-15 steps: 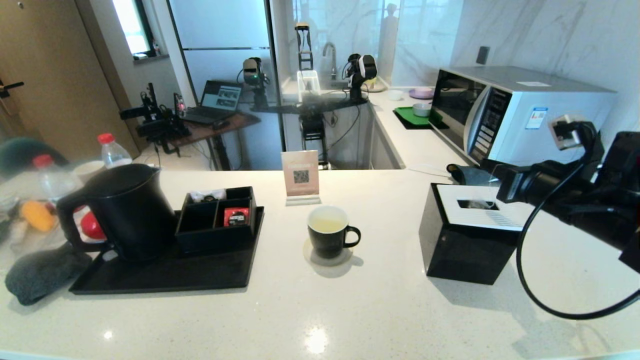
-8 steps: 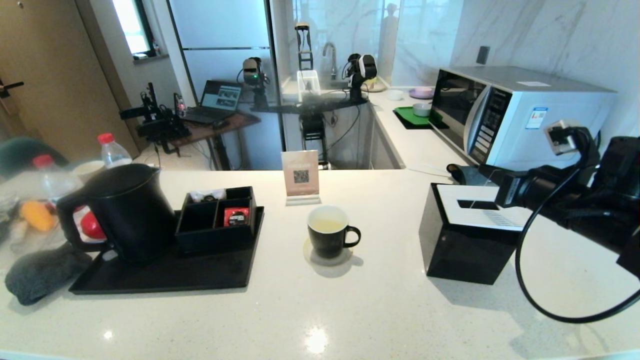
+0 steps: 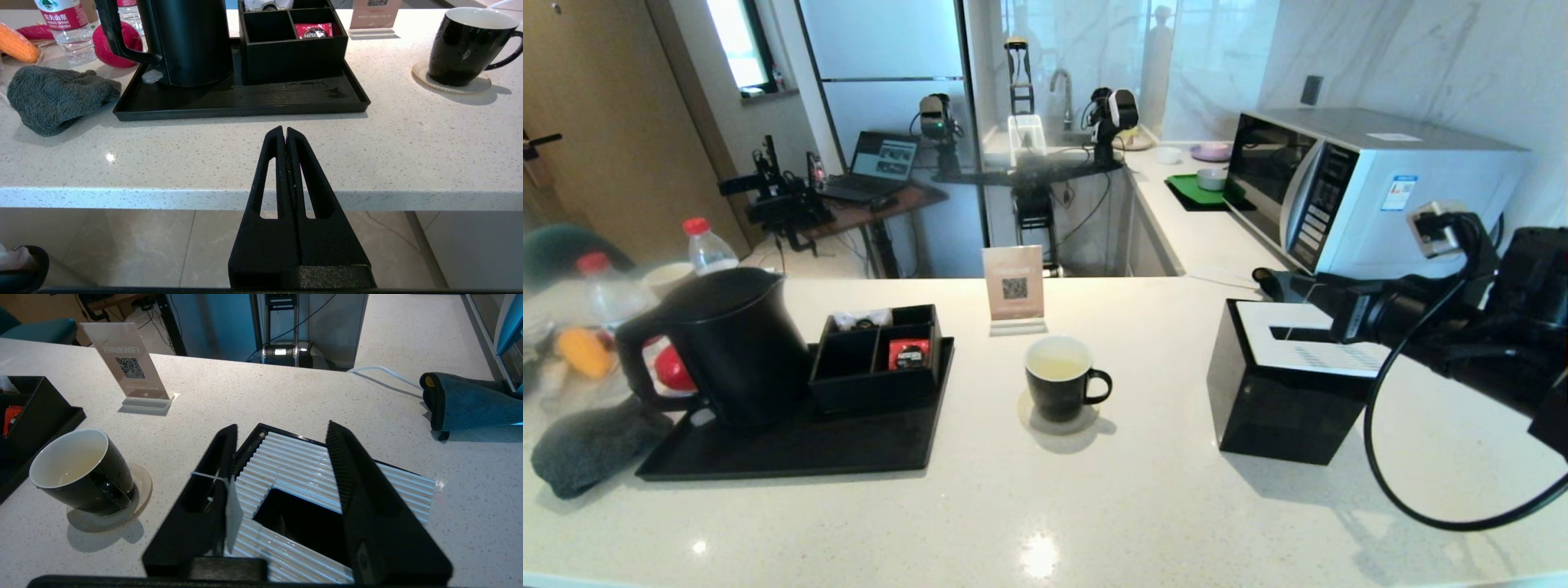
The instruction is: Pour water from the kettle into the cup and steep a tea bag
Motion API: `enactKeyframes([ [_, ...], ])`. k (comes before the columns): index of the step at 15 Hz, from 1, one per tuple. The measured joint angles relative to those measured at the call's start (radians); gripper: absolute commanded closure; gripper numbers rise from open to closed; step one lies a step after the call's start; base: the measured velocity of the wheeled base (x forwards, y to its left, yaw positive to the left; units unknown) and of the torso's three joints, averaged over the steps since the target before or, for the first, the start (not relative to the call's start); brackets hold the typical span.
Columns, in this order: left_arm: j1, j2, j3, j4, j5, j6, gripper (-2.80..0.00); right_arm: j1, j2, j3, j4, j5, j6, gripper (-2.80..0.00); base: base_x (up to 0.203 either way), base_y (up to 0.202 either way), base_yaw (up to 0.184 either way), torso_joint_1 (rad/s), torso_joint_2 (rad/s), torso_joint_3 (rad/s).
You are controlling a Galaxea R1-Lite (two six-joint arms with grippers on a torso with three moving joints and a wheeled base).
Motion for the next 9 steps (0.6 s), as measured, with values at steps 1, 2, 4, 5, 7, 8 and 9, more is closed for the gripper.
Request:
enactKeyframes([
  [1, 0.000, 0.000, 0.000, 0.000, 0.000, 0.000, 0.00, 0.000, 0.000, 0.000, 0.001, -0.001, -0.001, -2.80, 0.000, 0.000, 0.000, 0.000, 0.00, 0.000],
  [2, 0.000, 0.000, 0.000, 0.000, 0.000, 0.000, 0.00, -0.001, 0.000, 0.000, 0.004, -0.002, -0.006, -2.80, 0.000, 0.000, 0.000, 0.000, 0.00, 0.000],
  [4, 0.000, 0.000, 0.000, 0.000, 0.000, 0.000, 0.00, -0.012, 0.001, -0.003, 0.011, -0.003, -0.049, -2.80, 0.000, 0.000, 0.000, 0.000, 0.00, 0.000],
  [5, 0.000, 0.000, 0.000, 0.000, 0.000, 0.000, 0.00, -0.026, 0.003, -0.003, 0.017, -0.003, -0.086, -2.80, 0.000, 0.000, 0.000, 0.000, 0.00, 0.000],
  [7, 0.000, 0.000, 0.000, 0.000, 0.000, 0.000, 0.00, -0.061, 0.010, -0.009, 0.019, -0.004, -0.149, -2.80, 0.000, 0.000, 0.000, 0.000, 0.00, 0.000],
  [8, 0.000, 0.000, 0.000, 0.000, 0.000, 0.000, 0.00, -0.080, 0.013, -0.012, 0.019, -0.006, -0.170, -2.80, 0.000, 0.000, 0.000, 0.000, 0.00, 0.000],
  [9, 0.000, 0.000, 0.000, 0.000, 0.000, 0.000, 0.00, -0.100, 0.015, -0.013, 0.019, -0.007, -0.191, -2.80, 0.000, 0.000, 0.000, 0.000, 0.00, 0.000],
])
